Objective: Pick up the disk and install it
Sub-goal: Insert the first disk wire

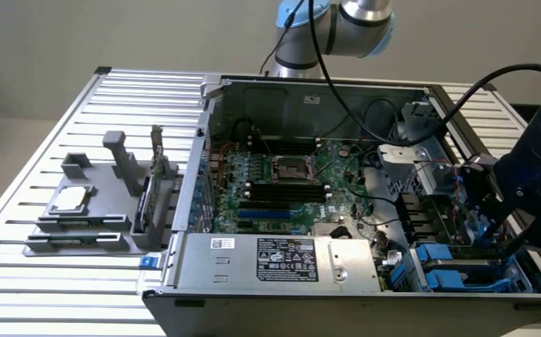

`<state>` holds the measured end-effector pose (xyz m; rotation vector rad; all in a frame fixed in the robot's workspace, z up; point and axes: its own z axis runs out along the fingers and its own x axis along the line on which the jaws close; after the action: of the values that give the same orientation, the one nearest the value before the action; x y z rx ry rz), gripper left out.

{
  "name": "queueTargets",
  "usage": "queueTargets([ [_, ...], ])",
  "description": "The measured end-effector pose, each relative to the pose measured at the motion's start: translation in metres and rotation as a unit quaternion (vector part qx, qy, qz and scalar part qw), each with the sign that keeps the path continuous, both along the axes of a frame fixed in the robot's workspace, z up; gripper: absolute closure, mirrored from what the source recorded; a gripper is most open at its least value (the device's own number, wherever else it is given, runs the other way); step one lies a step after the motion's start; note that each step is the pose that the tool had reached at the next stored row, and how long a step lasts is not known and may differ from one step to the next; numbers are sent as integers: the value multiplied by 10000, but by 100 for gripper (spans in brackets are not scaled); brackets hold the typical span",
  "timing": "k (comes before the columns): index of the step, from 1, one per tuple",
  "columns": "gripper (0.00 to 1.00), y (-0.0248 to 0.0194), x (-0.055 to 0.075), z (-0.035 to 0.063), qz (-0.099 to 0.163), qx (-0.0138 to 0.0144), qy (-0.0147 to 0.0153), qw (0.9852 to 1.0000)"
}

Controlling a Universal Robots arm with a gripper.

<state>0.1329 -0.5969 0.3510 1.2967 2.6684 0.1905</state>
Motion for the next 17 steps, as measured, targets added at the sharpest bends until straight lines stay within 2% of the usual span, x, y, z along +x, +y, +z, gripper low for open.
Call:
queueTargets([
  [4,69,-7,0,-20,-158,37,0,9999],
  [8,69,-9,0,-51,-350,86,0,9994],
  [13,69,-11,0,-88,-589,148,0,9982],
  [17,69,-16,0,-105,-751,176,0,9970],
])
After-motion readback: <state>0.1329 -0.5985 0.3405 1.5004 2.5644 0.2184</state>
